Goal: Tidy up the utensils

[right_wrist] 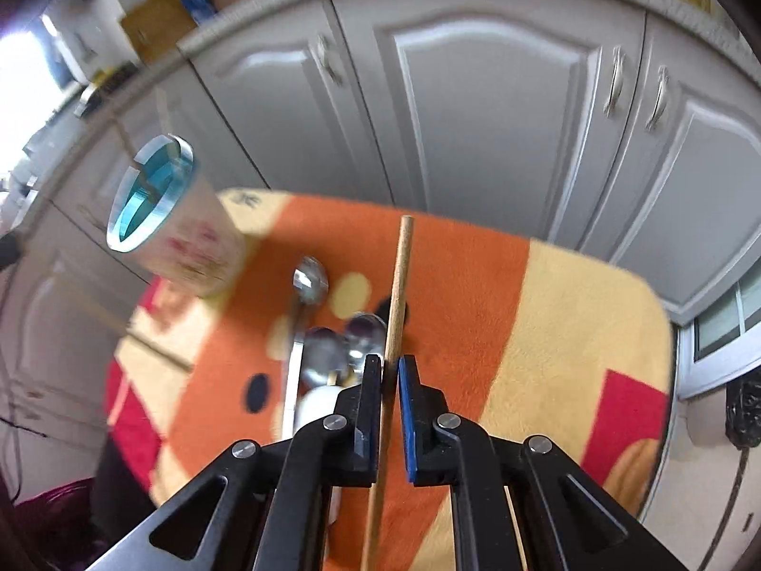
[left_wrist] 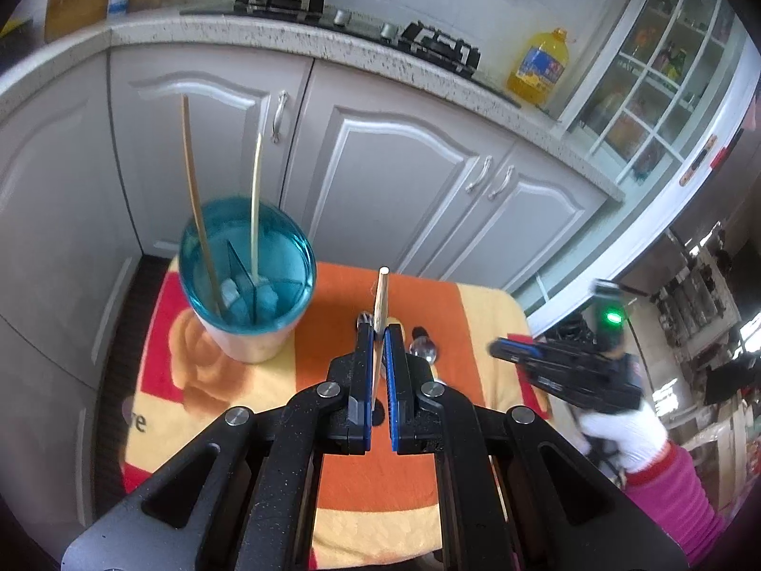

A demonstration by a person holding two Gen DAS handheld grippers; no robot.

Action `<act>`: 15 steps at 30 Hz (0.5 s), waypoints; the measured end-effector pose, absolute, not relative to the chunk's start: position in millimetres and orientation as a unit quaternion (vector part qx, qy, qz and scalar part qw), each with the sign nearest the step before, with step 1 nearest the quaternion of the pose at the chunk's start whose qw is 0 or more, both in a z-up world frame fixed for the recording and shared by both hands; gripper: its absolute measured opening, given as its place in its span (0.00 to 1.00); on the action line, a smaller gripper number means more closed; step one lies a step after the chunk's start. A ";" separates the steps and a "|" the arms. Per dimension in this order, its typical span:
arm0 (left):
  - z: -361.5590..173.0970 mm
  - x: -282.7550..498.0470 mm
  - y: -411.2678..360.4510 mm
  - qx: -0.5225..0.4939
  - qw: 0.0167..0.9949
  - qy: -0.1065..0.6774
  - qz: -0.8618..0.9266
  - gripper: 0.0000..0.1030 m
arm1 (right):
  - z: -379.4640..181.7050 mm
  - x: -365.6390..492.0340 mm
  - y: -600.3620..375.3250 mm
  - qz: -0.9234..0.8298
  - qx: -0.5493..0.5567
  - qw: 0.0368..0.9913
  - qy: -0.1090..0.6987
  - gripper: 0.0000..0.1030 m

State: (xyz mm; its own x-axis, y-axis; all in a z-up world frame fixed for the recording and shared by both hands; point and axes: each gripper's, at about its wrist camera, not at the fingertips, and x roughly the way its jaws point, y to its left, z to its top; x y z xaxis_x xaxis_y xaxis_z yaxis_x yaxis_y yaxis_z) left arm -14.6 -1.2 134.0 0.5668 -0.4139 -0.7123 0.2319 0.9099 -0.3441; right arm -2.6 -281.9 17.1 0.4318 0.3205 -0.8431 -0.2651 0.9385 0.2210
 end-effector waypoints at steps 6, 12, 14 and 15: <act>164.5 -16.4 14.2 -0.103 0.894 0.400 -0.172 0.03 | 80.1 -29.6 -278.4 0.196 0.013 0.875 0.442 0.06; 184.3 -18.3 31.0 -0.110 0.907 0.376 -0.156 0.03 | 104.2 -16.7 -252.2 0.200 -0.014 0.888 0.414 0.05; 185.1 -19.9 34.2 -0.112 0.907 0.375 -0.155 0.03 | 84.8 -7.3 -250.6 0.185 -0.019 0.882 0.433 0.06; 184.4 -20.1 35.4 -0.113 0.907 0.376 -0.155 0.03 | 70.6 -2.5 -250.7 0.172 -0.032 0.875 0.450 0.07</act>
State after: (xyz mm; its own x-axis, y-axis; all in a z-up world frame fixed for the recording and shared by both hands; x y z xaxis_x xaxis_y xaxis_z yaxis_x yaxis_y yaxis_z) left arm -20.1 35.4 184.4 0.6690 -0.3664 -0.6467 0.1970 0.9264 -0.3210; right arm -2.5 -250.7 70.6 0.5350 0.2735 -0.7994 -0.3304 0.9385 0.0999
